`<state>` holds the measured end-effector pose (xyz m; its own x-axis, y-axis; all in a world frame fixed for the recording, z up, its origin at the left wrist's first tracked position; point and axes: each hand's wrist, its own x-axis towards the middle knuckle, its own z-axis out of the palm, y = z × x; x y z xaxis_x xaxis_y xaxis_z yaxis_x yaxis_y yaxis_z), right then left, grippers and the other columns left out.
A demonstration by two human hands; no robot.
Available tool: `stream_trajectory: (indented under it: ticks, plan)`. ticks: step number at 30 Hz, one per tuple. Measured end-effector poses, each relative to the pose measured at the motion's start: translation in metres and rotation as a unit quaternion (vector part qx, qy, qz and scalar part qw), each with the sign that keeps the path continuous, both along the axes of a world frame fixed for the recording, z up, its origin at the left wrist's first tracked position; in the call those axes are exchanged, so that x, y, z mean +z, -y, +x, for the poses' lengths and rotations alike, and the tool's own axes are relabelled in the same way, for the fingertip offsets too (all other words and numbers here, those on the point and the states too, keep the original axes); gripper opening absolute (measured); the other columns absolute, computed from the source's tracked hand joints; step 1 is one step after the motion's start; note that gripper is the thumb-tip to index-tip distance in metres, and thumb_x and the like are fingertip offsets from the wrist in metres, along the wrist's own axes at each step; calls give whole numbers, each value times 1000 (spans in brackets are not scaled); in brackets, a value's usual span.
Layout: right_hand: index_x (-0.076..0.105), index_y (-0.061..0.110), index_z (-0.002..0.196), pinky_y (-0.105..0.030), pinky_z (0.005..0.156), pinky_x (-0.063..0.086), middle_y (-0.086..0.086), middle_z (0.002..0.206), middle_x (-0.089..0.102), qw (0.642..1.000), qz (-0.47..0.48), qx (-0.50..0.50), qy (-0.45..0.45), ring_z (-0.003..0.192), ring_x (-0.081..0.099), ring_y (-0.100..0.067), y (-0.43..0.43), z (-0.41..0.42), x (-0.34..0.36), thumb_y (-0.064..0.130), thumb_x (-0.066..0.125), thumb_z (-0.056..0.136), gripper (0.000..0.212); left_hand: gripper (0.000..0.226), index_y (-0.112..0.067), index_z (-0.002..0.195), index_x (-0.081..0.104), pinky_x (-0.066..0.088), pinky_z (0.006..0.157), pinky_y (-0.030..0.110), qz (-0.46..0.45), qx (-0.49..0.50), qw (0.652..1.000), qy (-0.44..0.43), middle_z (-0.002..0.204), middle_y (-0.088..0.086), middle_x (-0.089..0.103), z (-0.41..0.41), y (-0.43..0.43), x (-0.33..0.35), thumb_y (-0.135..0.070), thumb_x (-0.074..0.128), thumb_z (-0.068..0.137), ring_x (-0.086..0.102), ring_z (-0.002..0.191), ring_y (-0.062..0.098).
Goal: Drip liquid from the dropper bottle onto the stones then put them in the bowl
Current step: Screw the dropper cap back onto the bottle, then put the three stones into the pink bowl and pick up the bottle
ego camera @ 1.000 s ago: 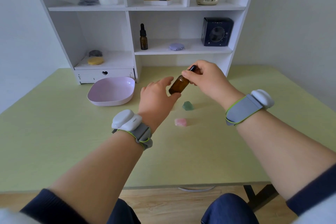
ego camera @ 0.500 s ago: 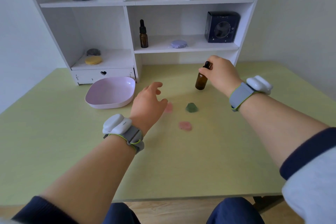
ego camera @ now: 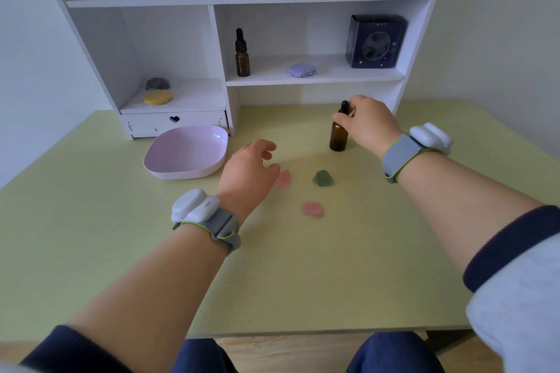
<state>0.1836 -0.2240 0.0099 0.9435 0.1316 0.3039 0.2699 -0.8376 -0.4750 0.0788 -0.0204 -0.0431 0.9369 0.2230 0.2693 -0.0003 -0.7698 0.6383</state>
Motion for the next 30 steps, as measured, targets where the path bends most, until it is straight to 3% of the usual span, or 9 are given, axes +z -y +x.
stream_trajectory:
  ticks: [4, 6, 9, 13, 20, 24, 30]
  plan:
    - [57, 6, 122, -32, 76, 45, -14, 112, 64, 1000, 19, 4, -6, 99, 60, -32, 3, -5, -3, 35, 59, 95, 40, 35, -23, 120, 61, 40, 78, 22, 10, 11, 1000, 22, 109, -6, 64, -5, -4, 1, -20, 59, 85, 55, 94, 12]
    - [52, 8, 127, -31, 76, 42, -13, 115, 63, 999, 35, -6, 3, 99, 59, -30, 5, -8, -3, 37, 58, 95, 44, 35, -20, 121, 62, 42, 85, 26, 28, 25, 998, 40, 112, -3, 64, -7, -6, 3, -17, 57, 86, 55, 103, 17]
    - [52, 11, 124, -31, 72, 42, -10, 112, 63, 997, 62, -24, 37, 91, 57, -25, 4, -18, -1, 36, 55, 96, 38, 38, -15, 124, 61, 38, 99, 33, 79, 60, 993, 60, 123, 5, 61, -12, -12, 7, -11, 54, 87, 47, 120, 26]
    - [54, 14, 118, -31, 69, 44, -6, 105, 63, 995, 73, -2, 68, 90, 59, -26, -1, -33, 2, 33, 51, 97, 28, 46, -13, 133, 55, 34, 103, 39, 139, 98, 985, 31, 132, 10, 57, -20, -25, 9, -10, 50, 87, 43, 126, 32]
    - [55, 16, 116, -30, 70, 43, -1, 95, 65, 994, 71, 43, 69, 85, 59, -23, -2, -56, -3, 31, 53, 97, 24, 44, -7, 124, 58, 37, 82, 37, 190, 132, 973, -1, 107, 16, 64, -36, -45, 2, 2, 45, 82, 55, 99, 36]
    - [57, 17, 115, -31, 74, 46, 1, 94, 64, 995, 66, 41, 56, 87, 58, -21, 1, -63, -10, 30, 55, 96, 23, 43, -8, 123, 59, 39, 78, 36, 201, 123, 972, 6, 108, 15, 66, -41, -48, 0, 3, 45, 83, 57, 99, 36]
    - [63, 19, 97, -26, 61, 42, 3, 89, 67, 997, 56, 47, 29, 81, 61, -20, 2, -74, -16, 28, 56, 94, 12, 43, -14, 121, 61, 39, 66, 32, 202, 113, 973, 11, 105, 8, 69, -49, -37, 2, 0, 43, 84, 59, 93, 33]
